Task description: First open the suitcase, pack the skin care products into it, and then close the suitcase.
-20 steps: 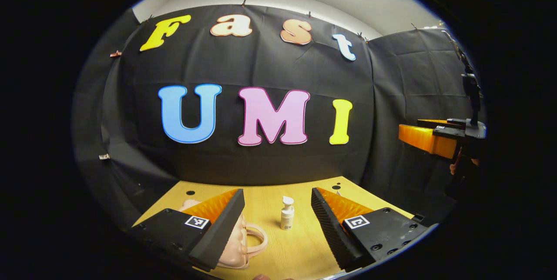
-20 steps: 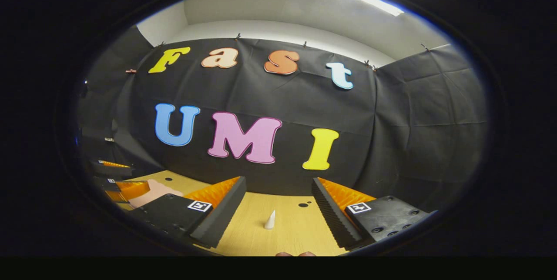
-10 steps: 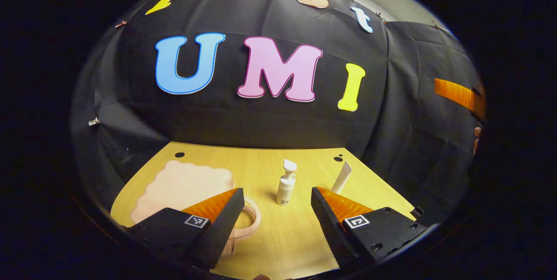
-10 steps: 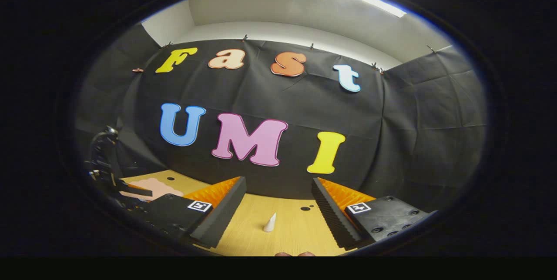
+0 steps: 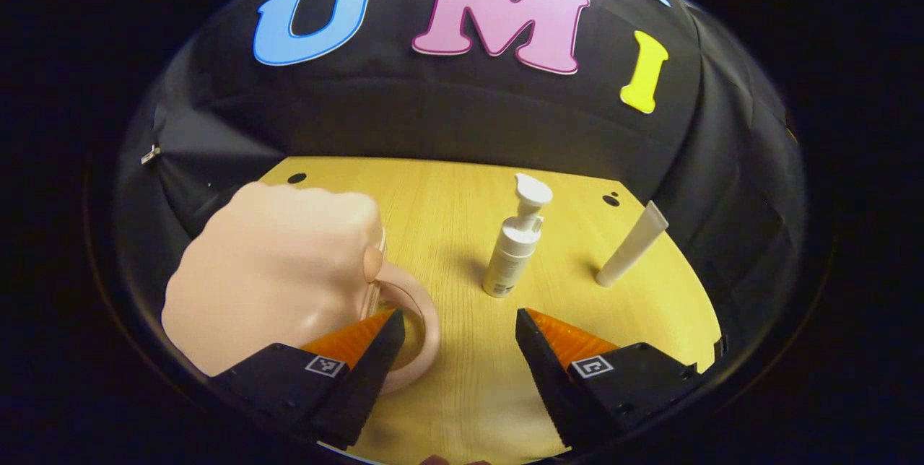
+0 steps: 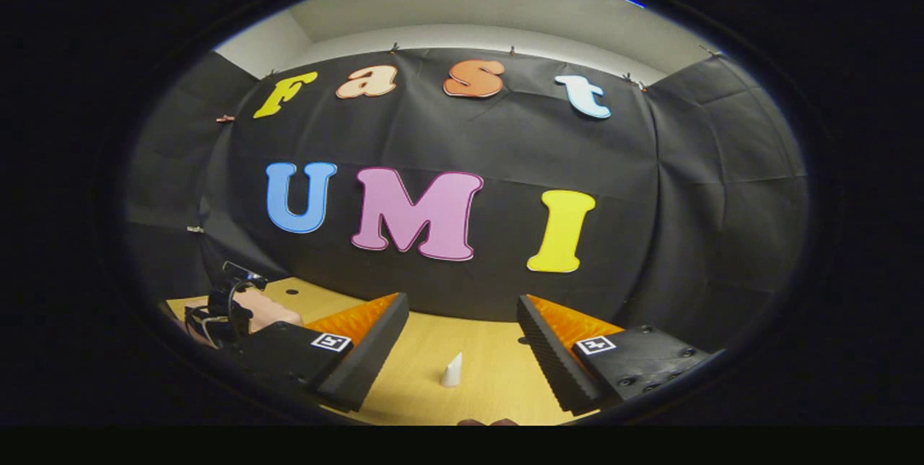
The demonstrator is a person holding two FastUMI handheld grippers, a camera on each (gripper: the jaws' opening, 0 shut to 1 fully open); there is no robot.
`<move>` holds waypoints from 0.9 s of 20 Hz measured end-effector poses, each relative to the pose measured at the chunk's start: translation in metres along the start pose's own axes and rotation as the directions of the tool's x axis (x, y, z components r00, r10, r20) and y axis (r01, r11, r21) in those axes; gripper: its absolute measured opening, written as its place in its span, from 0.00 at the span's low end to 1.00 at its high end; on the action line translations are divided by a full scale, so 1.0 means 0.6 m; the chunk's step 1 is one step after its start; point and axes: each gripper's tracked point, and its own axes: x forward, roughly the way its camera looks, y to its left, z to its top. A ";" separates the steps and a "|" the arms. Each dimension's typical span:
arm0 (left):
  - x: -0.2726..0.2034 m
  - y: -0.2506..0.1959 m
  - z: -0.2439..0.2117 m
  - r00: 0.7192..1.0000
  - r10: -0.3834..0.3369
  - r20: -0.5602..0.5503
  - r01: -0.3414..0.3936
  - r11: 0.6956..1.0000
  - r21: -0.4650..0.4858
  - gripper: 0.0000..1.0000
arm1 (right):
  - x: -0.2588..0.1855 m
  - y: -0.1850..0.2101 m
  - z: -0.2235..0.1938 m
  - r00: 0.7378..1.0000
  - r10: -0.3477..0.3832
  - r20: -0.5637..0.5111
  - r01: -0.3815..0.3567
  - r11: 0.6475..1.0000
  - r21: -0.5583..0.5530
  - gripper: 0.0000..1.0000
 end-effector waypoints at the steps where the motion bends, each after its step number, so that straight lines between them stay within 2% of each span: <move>1: 0.015 0.005 -0.008 1.000 0.017 -0.022 -0.017 1.000 -0.011 0.98 | 0.013 -0.003 -0.013 1.000 0.010 -0.013 -0.010 1.000 -0.010 0.95; 2: 0.028 0.008 -0.011 0.999 0.028 -0.038 -0.029 0.999 -0.015 0.98 | 0.022 -0.008 -0.026 0.999 0.019 -0.029 -0.020 1.000 -0.020 0.95; 4: 0.053 0.011 -0.019 0.996 0.043 -0.072 -0.044 0.999 -0.013 0.93 | 0.040 -0.014 -0.045 0.998 0.040 -0.056 -0.041 0.999 -0.013 0.96; 8: 0.081 0.016 -0.039 0.990 0.068 -0.123 -0.069 0.998 -0.007 0.92 | 0.066 -0.024 -0.060 0.996 0.059 -0.066 -0.057 0.998 0.025 0.96; 10: 0.086 0.017 -0.039 0.990 0.065 -0.123 -0.070 0.997 -0.036 0.80 | 0.070 -0.032 -0.061 0.996 0.056 -0.065 -0.054 0.998 0.026 0.96; 11: 0.082 0.033 -0.038 0.988 0.094 -0.125 -0.096 0.995 -0.016 0.55 | 0.071 -0.037 -0.063 0.996 0.053 -0.067 -0.051 0.998 0.030 0.96; 13: 0.073 0.026 -0.043 0.986 0.047 -0.159 -0.046 0.999 0.011 0.22 | 0.067 -0.047 -0.067 0.997 0.037 -0.069 -0.035 0.999 0.035 0.96; 16: 0.065 0.022 -0.032 0.985 0.017 -0.174 -0.002 0.996 0.088 0.14 | 0.061 -0.057 -0.086 0.995 0.014 -0.100 -0.009 0.999 0.048 0.96; 18: 0.060 0.021 -0.024 0.982 0.005 -0.188 0.008 0.998 0.069 0.12 | 0.054 -0.060 -0.087 0.994 -0.008 -0.105 0.014 0.998 0.056 0.95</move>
